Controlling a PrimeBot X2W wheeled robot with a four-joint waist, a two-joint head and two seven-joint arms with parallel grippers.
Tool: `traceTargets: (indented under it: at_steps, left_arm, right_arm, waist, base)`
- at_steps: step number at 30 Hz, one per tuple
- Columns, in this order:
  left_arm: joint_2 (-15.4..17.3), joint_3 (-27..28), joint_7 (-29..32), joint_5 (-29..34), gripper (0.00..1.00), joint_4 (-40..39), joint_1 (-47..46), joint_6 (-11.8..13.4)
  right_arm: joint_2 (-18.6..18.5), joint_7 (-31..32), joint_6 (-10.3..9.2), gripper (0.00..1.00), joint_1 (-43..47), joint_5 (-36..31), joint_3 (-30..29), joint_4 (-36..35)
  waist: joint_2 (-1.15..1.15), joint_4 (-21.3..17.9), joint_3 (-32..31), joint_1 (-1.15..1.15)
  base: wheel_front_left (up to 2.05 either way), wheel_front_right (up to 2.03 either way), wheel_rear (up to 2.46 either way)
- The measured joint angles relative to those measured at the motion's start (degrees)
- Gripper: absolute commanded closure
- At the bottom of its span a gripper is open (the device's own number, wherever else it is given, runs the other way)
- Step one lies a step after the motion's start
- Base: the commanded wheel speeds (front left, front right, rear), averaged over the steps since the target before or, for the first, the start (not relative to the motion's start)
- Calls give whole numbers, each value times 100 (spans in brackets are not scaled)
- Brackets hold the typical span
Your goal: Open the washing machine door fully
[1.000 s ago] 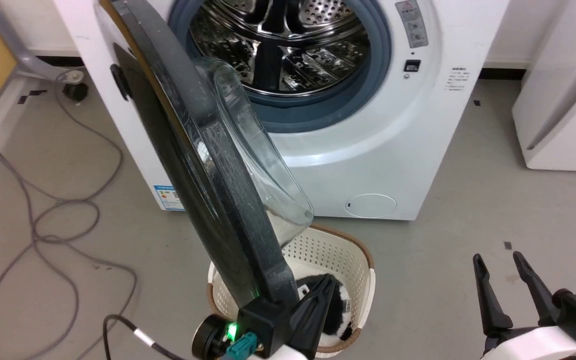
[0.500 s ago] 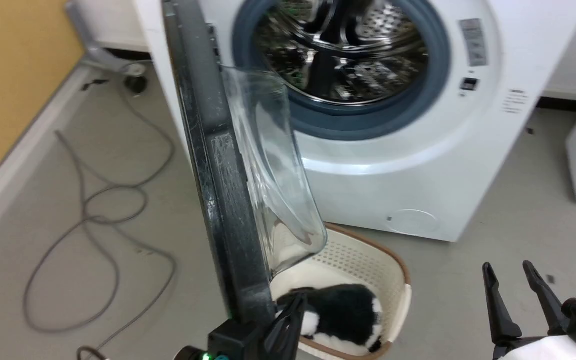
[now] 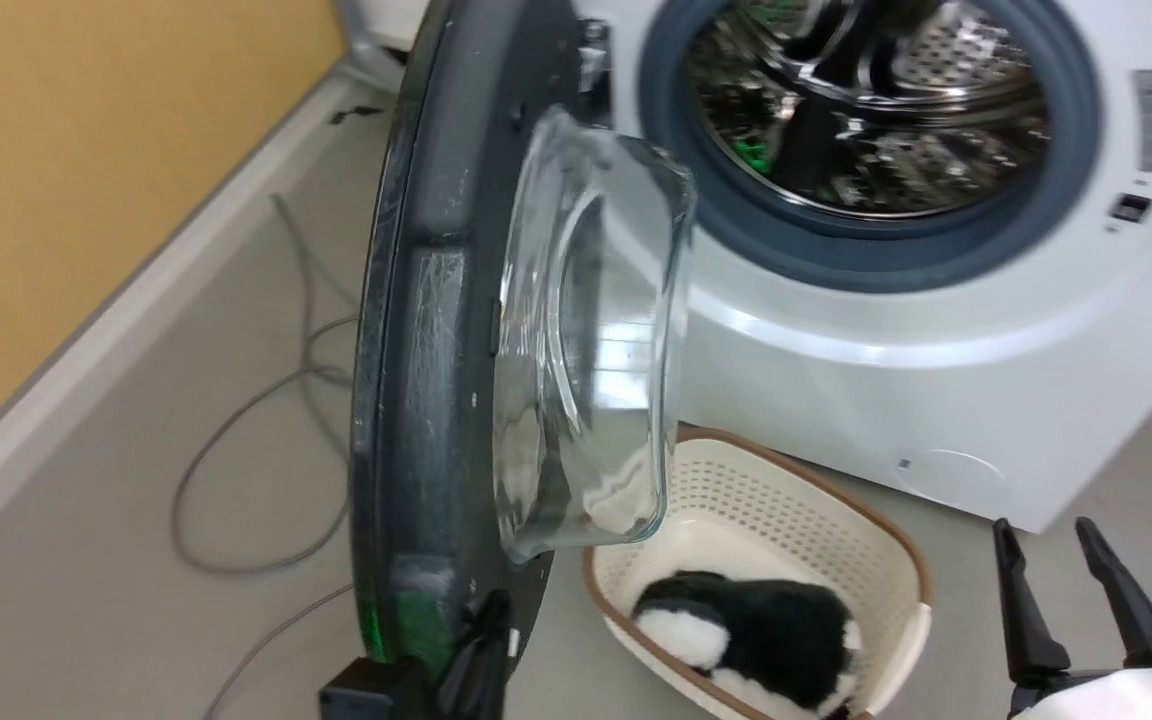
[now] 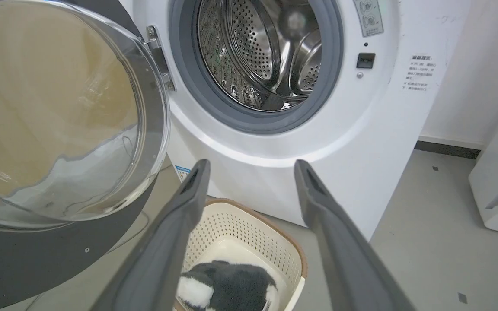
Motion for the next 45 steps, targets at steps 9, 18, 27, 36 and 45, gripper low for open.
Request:
traceTargets:
  at_steps: [9, 18, 27, 36, 45]
  left_arm:
    - [175, 425, -166, -70, 100, -40, 80, 171]
    - [369, 864, -410, -180, 100, 292, 24, 168]
    - [379, 1537, -958, -886, 100, 1092, -481, -254]
    - [479, 2189, -1595, -1233, 100, 2521, -1198, -654]
    - [708, 2818, -1771, -1317, 100, 3695, -1914, -920]
  right_arm:
    - [1, 71, 0, 0, -1, -35, -58, -83]
    - [1, 158, 0, 0, -4, -43, -12, -102]
    - [2, 204, 0, 0, -27, -43, 41, -132]
    - [2, 211, 0, 0, -40, -43, 21, -133]
    - [2, 265, 0, 0, -162, -46, 25, -141]
  waist:
    - [0, 493, 91, 0]
    - [0, 564, 113, 0]
    - [0, 375, 193, 0]
    - [0, 174, 344, 0]
    - [0, 9, 472, 0]
  base:
    - [0, 0, 0]
    - [0, 0, 0]
    - [0, 0, 0]
    - [0, 0, 0]
    - [0, 0, 0]
